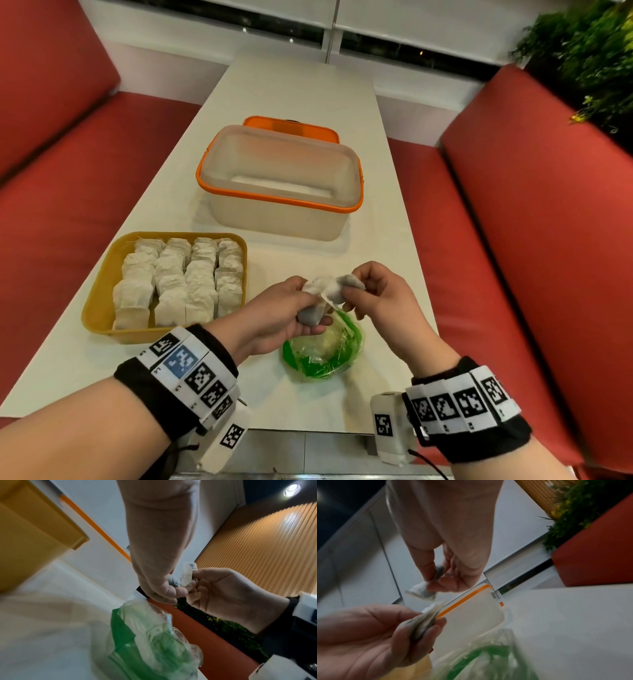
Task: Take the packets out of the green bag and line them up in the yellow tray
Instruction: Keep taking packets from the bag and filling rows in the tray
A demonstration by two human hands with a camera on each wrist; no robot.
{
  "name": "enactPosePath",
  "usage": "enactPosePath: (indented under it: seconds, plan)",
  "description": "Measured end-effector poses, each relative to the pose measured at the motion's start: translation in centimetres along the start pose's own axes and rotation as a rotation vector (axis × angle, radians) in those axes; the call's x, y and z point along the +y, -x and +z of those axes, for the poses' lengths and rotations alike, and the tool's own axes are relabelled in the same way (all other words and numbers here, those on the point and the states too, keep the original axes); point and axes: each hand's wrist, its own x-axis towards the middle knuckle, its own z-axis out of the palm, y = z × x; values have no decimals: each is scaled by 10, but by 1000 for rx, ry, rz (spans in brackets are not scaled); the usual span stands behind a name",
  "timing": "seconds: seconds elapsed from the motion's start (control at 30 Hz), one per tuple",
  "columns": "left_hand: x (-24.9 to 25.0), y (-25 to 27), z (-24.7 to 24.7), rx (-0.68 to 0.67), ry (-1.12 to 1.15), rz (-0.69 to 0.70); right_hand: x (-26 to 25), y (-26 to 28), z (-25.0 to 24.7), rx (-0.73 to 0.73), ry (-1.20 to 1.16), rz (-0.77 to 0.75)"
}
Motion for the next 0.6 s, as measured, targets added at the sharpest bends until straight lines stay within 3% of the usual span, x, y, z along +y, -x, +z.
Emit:
enactPosePath:
  seconds: [0.13, 0.27, 0.43, 0.5, 0.6]
  plan:
    - [5, 5, -2, -69, 118, -4, 5, 1, 6, -11, -68, 74]
    - [5, 7, -4, -79, 99, -25, 7, 1, 9, 53, -46, 49]
    - [1, 9, -1, -50, 42, 49, 10, 1, 12, -24, -199, 169]
    - [-2, 8, -1, 21, -40, 106, 12, 3, 14, -75, -149, 188]
    - [-4, 7, -2, 60, -203, 150, 18, 5, 15, -117, 115, 133]
